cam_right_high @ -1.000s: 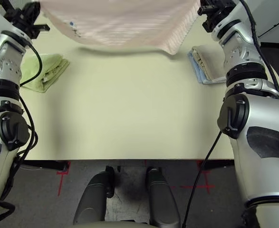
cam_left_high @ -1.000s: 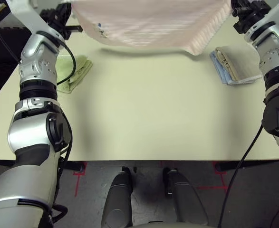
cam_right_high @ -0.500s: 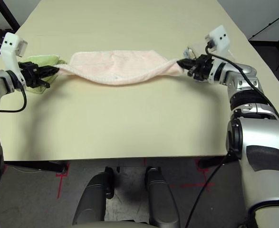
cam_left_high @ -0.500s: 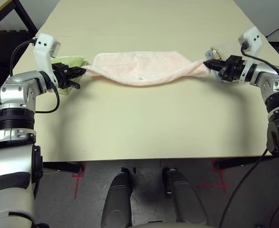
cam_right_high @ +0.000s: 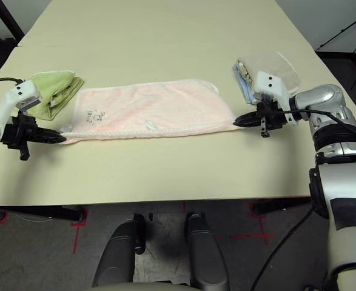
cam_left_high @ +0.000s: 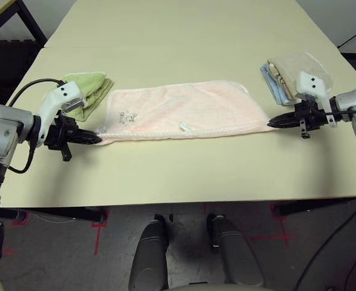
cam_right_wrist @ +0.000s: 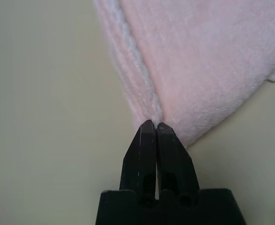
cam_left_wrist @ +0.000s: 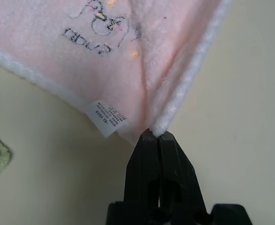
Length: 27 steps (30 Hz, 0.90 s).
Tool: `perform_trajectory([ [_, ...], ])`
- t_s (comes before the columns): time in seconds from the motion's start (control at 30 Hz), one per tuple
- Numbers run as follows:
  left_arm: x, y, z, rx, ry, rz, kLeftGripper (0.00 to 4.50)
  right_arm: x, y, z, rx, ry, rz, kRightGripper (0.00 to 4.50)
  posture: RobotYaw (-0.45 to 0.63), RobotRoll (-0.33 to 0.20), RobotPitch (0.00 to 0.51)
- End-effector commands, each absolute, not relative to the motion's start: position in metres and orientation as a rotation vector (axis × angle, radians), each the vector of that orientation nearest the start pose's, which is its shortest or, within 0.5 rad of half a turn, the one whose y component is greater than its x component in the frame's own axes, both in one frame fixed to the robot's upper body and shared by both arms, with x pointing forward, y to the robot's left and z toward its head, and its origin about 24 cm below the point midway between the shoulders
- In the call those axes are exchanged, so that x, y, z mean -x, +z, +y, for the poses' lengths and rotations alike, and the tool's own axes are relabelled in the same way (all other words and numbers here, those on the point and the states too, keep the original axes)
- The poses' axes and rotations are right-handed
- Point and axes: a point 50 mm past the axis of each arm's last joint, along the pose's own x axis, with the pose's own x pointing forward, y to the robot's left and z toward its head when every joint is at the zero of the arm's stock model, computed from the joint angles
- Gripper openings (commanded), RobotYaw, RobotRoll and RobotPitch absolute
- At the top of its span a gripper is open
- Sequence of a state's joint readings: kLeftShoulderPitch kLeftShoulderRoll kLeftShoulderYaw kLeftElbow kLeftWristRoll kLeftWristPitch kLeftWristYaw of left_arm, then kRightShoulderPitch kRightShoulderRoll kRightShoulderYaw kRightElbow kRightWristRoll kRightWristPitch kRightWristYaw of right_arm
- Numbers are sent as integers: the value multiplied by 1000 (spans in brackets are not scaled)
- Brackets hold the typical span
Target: Fold the towel and set it aside.
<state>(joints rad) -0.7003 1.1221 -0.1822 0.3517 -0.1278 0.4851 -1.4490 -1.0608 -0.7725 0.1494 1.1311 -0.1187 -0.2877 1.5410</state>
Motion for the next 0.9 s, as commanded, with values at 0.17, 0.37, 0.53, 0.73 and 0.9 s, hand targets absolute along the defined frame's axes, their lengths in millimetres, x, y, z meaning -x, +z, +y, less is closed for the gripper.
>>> perform_trajectory([
  [0.17,-287,224,315,-670,-957,715,17,-344,193,-285,664,1178,408,0,15,0,218],
  [0.37,-284,234,311,-674,-1020,752,17,-342,192,-283,666,1207,420,0,11,0,220],
  [0.53,-281,233,313,-724,-1033,800,17,-340,190,-284,686,1218,450,0,6,0,221],
  [0.73,-281,225,315,-733,-1054,837,17,-332,182,-282,673,1260,510,0,1,0,223],
  [0.9,-279,224,314,-717,-1076,862,17,-326,183,-280,664,1295,534,0,-1,0,223],
])
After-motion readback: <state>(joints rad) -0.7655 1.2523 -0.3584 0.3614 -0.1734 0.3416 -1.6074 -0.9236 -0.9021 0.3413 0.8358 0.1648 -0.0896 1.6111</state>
